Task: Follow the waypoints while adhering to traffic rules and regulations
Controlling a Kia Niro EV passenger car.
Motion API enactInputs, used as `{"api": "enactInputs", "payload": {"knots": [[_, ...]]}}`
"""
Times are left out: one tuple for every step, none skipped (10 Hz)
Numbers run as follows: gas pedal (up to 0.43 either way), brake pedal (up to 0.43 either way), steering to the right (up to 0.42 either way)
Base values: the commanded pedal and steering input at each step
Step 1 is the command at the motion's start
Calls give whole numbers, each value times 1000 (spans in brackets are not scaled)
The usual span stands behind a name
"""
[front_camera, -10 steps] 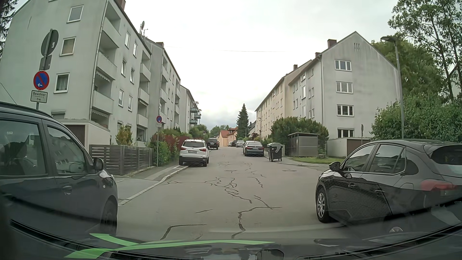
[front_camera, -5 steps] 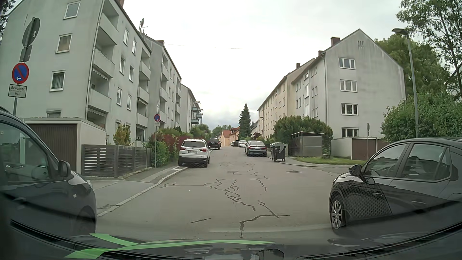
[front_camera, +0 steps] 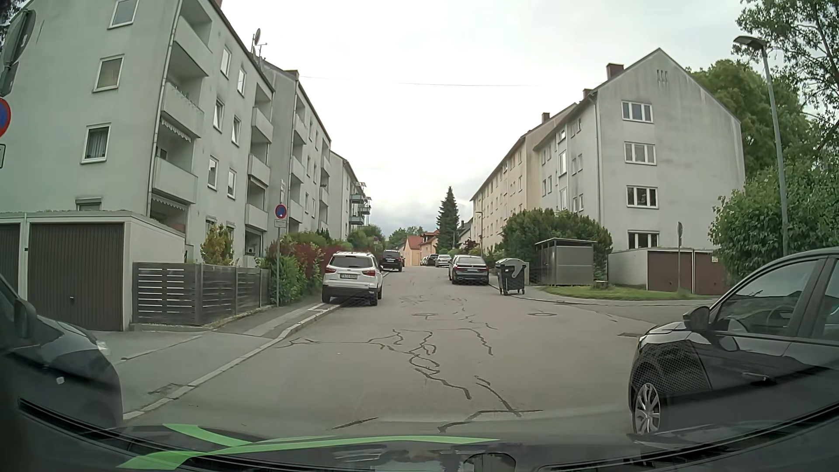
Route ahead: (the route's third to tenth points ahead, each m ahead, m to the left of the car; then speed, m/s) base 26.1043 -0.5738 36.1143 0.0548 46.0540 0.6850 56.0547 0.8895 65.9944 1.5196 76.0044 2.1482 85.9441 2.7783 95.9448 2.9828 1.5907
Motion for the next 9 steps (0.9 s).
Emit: {"api": "enactInputs", "payload": {"knots": [[20, 12, -32], [20, 12, -30], [20, 12, -30], [20, 12, -29], [20, 12, -29], [20, 12, -28], [20, 6, -27], [20, 6, -23], [20, 6, -19]]}}
